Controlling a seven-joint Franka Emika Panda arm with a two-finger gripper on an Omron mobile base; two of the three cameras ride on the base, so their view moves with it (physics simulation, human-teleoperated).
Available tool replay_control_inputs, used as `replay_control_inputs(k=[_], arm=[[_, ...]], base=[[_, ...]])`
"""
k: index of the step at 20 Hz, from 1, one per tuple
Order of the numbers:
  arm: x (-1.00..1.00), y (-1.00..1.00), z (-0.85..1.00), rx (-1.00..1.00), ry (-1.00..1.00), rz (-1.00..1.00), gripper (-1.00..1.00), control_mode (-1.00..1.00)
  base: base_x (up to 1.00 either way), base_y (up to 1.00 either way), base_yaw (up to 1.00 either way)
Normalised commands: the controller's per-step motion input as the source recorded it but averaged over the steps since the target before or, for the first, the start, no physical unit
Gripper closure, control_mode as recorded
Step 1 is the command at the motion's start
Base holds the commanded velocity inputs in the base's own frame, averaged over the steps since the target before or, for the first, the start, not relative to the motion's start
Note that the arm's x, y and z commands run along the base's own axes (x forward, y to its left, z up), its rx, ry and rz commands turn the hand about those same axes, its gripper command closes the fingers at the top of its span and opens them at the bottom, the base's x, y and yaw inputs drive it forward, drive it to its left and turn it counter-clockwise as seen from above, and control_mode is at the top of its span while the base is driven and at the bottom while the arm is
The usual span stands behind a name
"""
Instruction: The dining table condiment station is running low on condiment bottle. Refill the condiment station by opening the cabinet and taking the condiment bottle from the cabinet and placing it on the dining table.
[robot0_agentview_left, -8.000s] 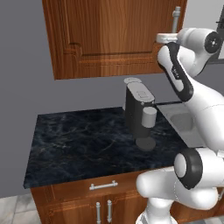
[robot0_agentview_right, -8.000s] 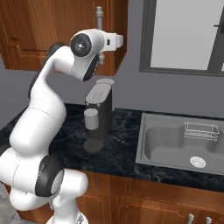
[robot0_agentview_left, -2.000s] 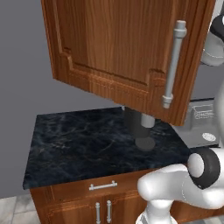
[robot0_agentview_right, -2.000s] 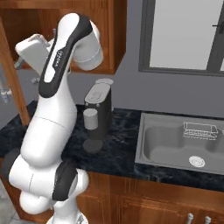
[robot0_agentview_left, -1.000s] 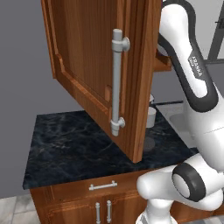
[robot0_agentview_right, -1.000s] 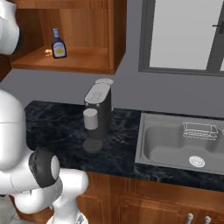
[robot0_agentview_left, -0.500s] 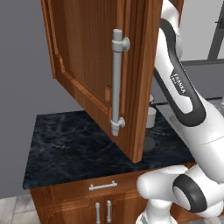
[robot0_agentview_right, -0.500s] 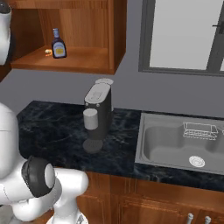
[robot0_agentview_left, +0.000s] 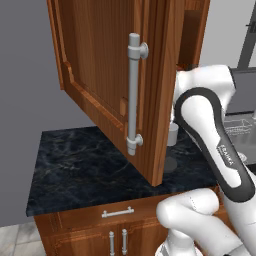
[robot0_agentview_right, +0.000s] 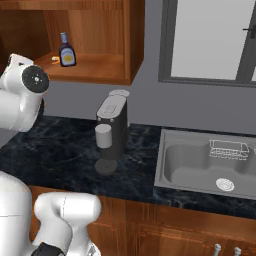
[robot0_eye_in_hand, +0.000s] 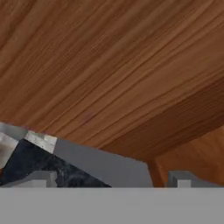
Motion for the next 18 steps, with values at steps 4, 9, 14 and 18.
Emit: replay_control_inputs(k=[4, 9, 14, 18], arm=[[0.00, -0.99, 0.20, 0.37, -0.04, -0.17, -1.00, -1.00], [0.04, -0.47, 0.54, 0.28, 0.00, -0.29, -1.00, -1.00], [0.22, -0.01, 0.34, 0.23, 0.01, -0.42, -1.00, -1.00], [0.24, -0.08, 0.20, 0.29, 0.11, -0.41, -1.00, -1.00]], base=[[0.00, 0.00, 0.00], [0.00, 0.00, 0.00], [0.00, 0.00, 0.00], [0.00, 0.00, 0.00]])
